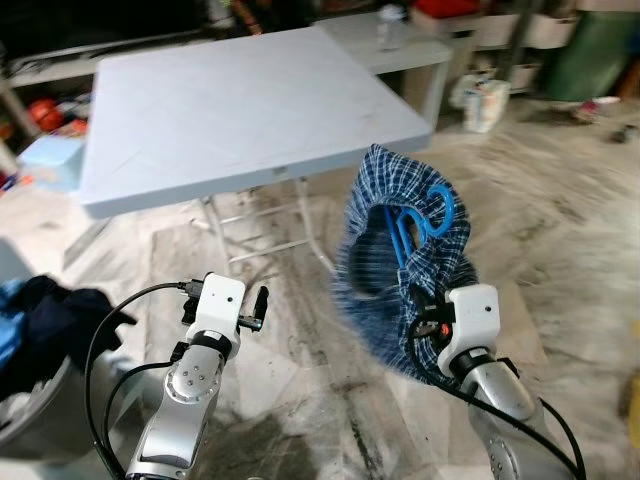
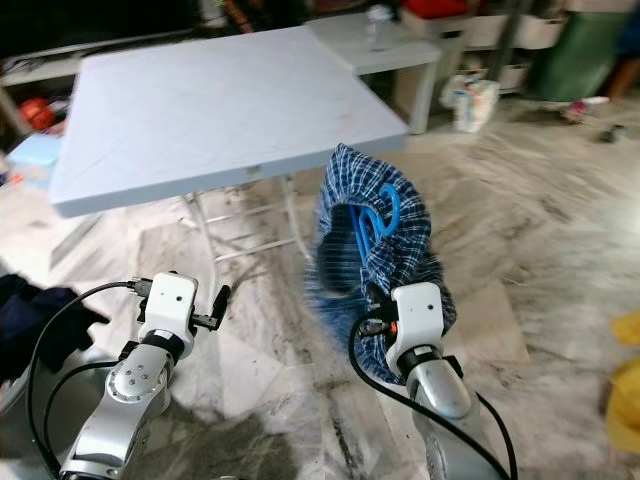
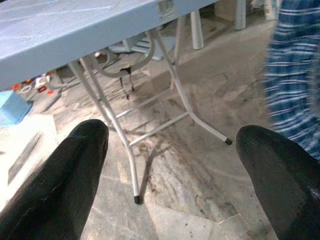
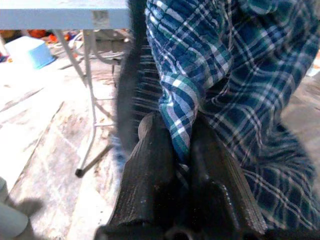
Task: Hang hanger
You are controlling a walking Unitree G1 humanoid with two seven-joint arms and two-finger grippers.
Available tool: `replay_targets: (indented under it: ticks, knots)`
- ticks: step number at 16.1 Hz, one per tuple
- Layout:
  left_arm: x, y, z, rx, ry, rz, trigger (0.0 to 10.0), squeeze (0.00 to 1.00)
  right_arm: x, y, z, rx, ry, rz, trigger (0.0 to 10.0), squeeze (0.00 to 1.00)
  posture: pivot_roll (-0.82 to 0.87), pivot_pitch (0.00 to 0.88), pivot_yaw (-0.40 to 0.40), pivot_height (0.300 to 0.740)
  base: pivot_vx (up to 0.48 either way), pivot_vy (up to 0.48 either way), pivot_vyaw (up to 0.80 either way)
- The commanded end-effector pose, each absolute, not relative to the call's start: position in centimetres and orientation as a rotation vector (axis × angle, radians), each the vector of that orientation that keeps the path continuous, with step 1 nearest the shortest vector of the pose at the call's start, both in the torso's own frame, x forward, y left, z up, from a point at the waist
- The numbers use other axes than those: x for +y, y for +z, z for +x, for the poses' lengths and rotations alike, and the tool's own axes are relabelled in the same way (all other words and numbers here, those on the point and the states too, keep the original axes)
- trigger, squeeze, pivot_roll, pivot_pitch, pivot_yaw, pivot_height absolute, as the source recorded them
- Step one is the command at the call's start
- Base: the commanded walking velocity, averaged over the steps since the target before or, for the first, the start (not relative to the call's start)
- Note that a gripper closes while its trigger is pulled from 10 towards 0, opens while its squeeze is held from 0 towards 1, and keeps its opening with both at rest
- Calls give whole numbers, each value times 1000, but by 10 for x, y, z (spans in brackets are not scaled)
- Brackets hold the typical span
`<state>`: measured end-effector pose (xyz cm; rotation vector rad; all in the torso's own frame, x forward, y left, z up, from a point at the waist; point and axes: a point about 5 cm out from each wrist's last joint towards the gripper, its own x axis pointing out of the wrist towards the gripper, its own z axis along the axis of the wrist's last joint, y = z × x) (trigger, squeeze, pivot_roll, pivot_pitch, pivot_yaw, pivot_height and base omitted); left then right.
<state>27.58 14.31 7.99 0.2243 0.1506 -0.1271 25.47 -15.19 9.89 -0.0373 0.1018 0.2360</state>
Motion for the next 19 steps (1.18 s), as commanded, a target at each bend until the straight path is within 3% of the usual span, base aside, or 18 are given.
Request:
replay_targets:
  ticks: [1, 4, 7, 13, 19]
  knots:
    - [143, 81, 278, 146, -122, 233, 10000, 0, -150, 107, 257, 77, 259, -34, 10000, 0, -19, 47, -12, 740, 0, 0, 800]
    - [145, 74, 274, 174, -170, 291, 10000, 0, -142, 109, 252, 119, 431, -11, 10000, 0, -28, 47, -6, 740, 0, 0, 194]
    - [144, 69, 273, 198, -192, 277, 10000, 0, -133, 119, 235, 169, 723, 11, 10000, 0, -34, 53, -6, 740, 0, 0, 0]
    - [126, 71, 286, 179, -263, 252, 10000, 0, -128, 158, 229, 123, 872, 110, 10000, 0, -68, 62, -5, 740, 0, 0, 0]
    - [115, 77, 301, 117, -296, 240, 10000, 0, -127, 177, 199, 238, 1111, 188, 10000, 0, -118, 61, -6, 740, 0, 0, 0]
